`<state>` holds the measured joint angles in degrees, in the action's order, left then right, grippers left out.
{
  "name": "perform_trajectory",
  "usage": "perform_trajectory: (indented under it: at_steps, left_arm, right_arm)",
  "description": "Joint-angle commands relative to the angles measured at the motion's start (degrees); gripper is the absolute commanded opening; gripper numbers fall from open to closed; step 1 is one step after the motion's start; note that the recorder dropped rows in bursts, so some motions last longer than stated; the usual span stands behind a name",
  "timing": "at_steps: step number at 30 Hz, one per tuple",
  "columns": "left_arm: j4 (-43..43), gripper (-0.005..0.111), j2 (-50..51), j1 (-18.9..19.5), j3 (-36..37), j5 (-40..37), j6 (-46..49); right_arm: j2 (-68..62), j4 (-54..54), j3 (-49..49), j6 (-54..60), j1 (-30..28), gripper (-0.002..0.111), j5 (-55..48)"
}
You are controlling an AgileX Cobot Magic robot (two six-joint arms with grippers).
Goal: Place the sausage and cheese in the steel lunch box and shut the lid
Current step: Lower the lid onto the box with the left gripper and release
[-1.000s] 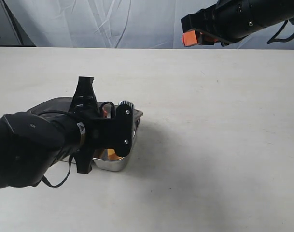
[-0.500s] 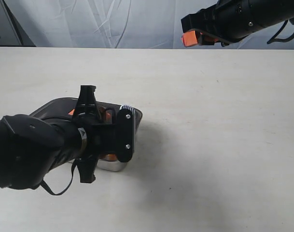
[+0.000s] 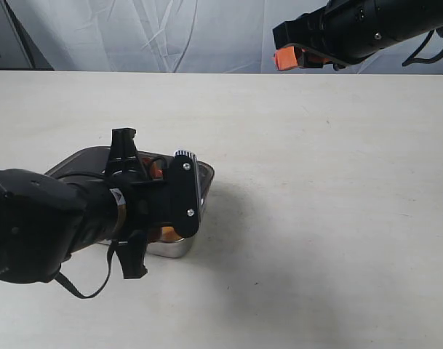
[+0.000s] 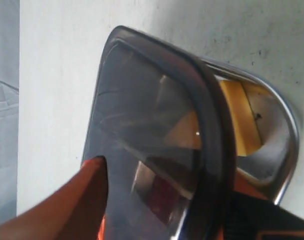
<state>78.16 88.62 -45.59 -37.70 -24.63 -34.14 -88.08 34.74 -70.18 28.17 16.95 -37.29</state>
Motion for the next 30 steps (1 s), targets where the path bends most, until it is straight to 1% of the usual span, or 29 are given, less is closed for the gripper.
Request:
perform_trajectory:
  at_steps: [1, 6, 10, 14, 22, 26, 30]
  left_arm:
    - [-8.0, 0.054, -1.4, -0.2, 0.2, 3.3, 5.4]
    - [-16.8, 0.054, -1.3, -0.2, 0.2, 3.2, 14.1]
    - [-22.1, 0.054, -1.5, -0.2, 0.2, 1.7, 18.1]
    - [-27.8, 0.054, -2.1, -0.2, 0.2, 3.3, 22.4]
    - [-31.4, 0.054, -4.6, -0.2, 0.2, 3.7, 22.8]
    - [-31.7, 0.054, -6.1, -0.2, 0.2, 3.7, 22.8]
    - [-35.3, 0.054, -7.7, -0.2, 0.2, 3.7, 22.8]
  right_arm:
    - [0.4, -0.2, 0.1, 0.1, -0.3, 0.04, 0.1]
    - [0.4, -0.2, 0.1, 0.1, -0.3, 0.04, 0.1]
    - [0.4, -0.2, 0.1, 0.1, -0.3, 0.04, 0.1]
    - [0.4, -0.2, 0.1, 0.1, -0.3, 0.04, 0.1]
    - [0.4, -0.2, 0.1, 0.1, -0.3, 0.04, 0.1]
    - [0.4, -0.2, 0.1, 0.1, -0.3, 0.04, 0.1]
    - [0.4, -0.2, 0.1, 0.1, -0.3, 0.04, 0.1]
